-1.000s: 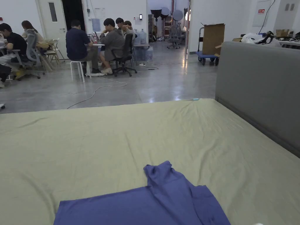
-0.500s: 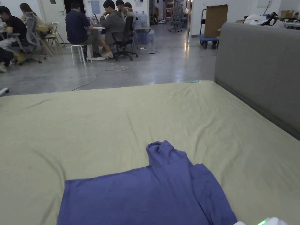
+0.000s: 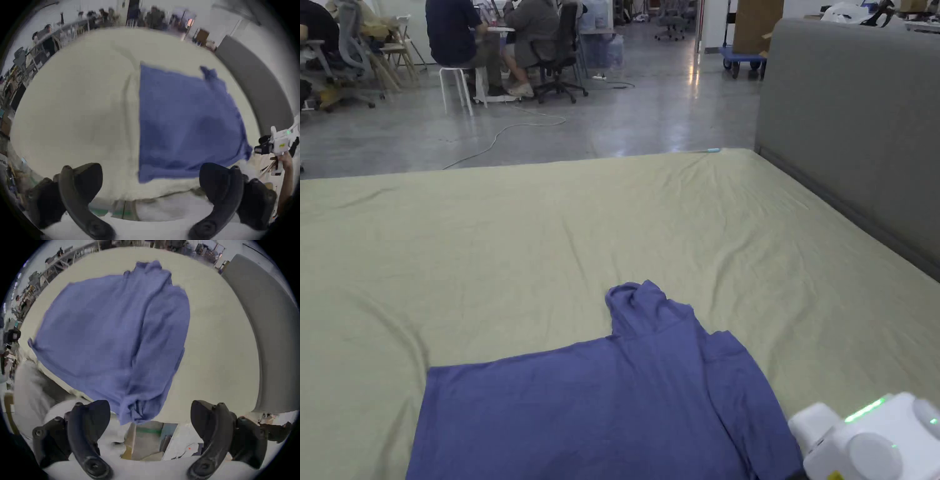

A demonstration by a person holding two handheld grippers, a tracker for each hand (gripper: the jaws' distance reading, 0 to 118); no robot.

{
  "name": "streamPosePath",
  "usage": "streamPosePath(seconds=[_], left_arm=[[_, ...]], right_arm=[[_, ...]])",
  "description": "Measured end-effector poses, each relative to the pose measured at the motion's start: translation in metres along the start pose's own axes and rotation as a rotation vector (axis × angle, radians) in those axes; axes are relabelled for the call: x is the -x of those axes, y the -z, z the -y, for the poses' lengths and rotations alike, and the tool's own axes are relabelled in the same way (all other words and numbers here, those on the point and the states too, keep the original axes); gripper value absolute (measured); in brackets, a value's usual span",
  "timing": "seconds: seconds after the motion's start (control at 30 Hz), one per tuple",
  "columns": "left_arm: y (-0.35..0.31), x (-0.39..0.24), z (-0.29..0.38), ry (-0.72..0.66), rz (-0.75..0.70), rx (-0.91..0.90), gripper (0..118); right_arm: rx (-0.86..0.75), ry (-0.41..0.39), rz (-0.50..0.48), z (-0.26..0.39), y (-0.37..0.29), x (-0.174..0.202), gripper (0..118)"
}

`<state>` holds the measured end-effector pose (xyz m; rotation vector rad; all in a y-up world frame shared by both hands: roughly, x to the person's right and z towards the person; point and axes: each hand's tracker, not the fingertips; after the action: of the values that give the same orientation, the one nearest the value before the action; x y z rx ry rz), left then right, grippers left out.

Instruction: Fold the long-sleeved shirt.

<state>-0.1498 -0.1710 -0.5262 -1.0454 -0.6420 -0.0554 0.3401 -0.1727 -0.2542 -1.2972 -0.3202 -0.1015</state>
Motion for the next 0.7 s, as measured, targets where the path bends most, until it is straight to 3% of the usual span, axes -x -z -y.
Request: streamPosePath(seconds=[0.13,0.17,0.2,0.23,0.27,0.37,0.47,0.5,0.53,0.6,0.67,0.7], left_arm=[[-0.021,-0.032,-0.011,0.024,0.036,-0.008,113],[-0.017,-0.042,-0.013,0.063,0.033,-0.017,96],[-0.009,-0.053,-0.012,0.092,-0.001,-0.023,35],[-0.003,-0.06,-0.008,0.109,-0.043,-0.031,0],[0.003,-0.064,-0.007,0.102,-0.036,-0.032,0],[0.025,-0.067,-0.014,0.038,0.096,0.004,0],[0.041,-0.071,-0.029,0.043,0.09,0.014,0],[0.046,-0.072,-0.034,0.051,0.087,0.013,0],[0.051,-0.072,-0.04,0.052,0.084,0.007,0],[0.061,-0.074,-0.053,0.05,0.08,0.002,0],[0.072,-0.074,-0.063,0.057,0.065,0.0,0],[0.076,-0.074,-0.067,0.065,0.055,-0.002,0]], right_arm=[[-0.149,0.028,-0.008,-0.023,-0.034,0.003,101],[-0.189,0.049,-0.044,-0.027,-0.034,0.007,96],[-0.207,0.053,-0.077,-0.03,-0.03,0.012,63],[-0.189,0.054,-0.085,-0.035,-0.022,0.017,8],[-0.191,0.068,-0.109,-0.039,-0.01,0.024,0],[-0.148,0.073,-0.229,-0.07,0.029,0.019,0],[-0.185,-0.006,-0.164,-0.158,0.037,0.022,0],[-0.225,-0.036,-0.139,-0.192,0.042,0.019,8],[-0.268,-0.044,-0.127,-0.23,0.049,0.014,37],[-0.274,-0.047,-0.118,-0.315,0.071,0.015,118],[-0.275,-0.038,-0.098,-0.39,0.109,0.0,117],[-0.192,0.0,-0.036,-0.433,0.118,0.015,117]])
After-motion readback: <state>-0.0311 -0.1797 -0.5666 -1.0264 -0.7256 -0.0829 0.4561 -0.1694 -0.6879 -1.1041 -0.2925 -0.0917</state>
